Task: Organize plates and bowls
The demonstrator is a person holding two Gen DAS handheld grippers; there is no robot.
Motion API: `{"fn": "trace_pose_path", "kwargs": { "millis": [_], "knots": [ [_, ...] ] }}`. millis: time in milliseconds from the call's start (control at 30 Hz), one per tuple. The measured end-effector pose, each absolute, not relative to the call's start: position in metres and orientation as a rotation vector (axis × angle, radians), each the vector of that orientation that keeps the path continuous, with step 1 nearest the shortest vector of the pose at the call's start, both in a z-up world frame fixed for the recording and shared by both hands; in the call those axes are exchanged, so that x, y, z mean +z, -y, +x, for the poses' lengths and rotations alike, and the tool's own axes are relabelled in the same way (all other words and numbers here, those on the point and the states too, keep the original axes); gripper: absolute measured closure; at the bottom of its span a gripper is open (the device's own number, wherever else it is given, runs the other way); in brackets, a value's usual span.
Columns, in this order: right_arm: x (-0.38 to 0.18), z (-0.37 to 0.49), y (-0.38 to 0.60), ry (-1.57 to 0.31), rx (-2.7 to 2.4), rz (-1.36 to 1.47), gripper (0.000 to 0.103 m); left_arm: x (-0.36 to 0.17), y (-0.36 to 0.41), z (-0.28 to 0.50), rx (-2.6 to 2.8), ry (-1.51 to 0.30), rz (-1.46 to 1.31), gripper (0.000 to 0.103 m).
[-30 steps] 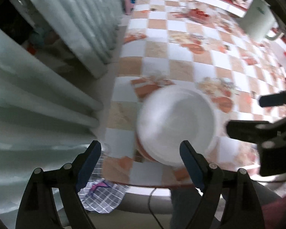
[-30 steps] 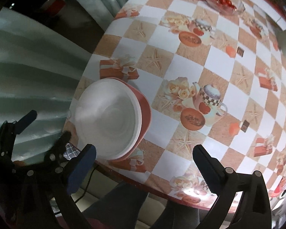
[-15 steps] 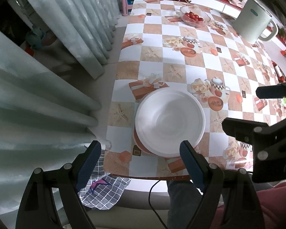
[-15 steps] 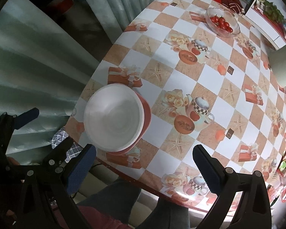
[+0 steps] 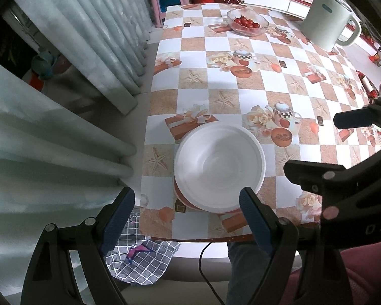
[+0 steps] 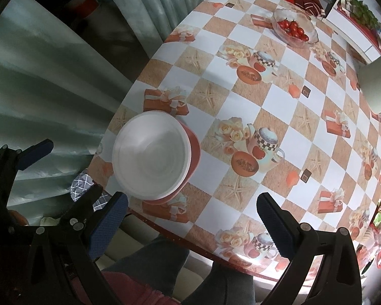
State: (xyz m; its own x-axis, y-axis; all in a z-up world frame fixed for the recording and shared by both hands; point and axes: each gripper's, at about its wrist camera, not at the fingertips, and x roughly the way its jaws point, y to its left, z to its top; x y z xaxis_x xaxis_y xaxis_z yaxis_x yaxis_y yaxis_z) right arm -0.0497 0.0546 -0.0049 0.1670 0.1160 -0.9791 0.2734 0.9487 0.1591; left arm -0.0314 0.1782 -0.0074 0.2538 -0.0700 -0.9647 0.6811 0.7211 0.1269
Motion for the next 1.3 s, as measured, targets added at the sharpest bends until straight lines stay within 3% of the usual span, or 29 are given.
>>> {"fn": "trace_pose_path", "kwargs": {
  "millis": [1300],
  "knots": [
    [-0.008, -0.059, -0.062, -1.424, -0.02, 0.311, 0.001, -0.004, -0.183, -0.053, -0.466, -1.248, 0.594, 0.016]
  ]
}}
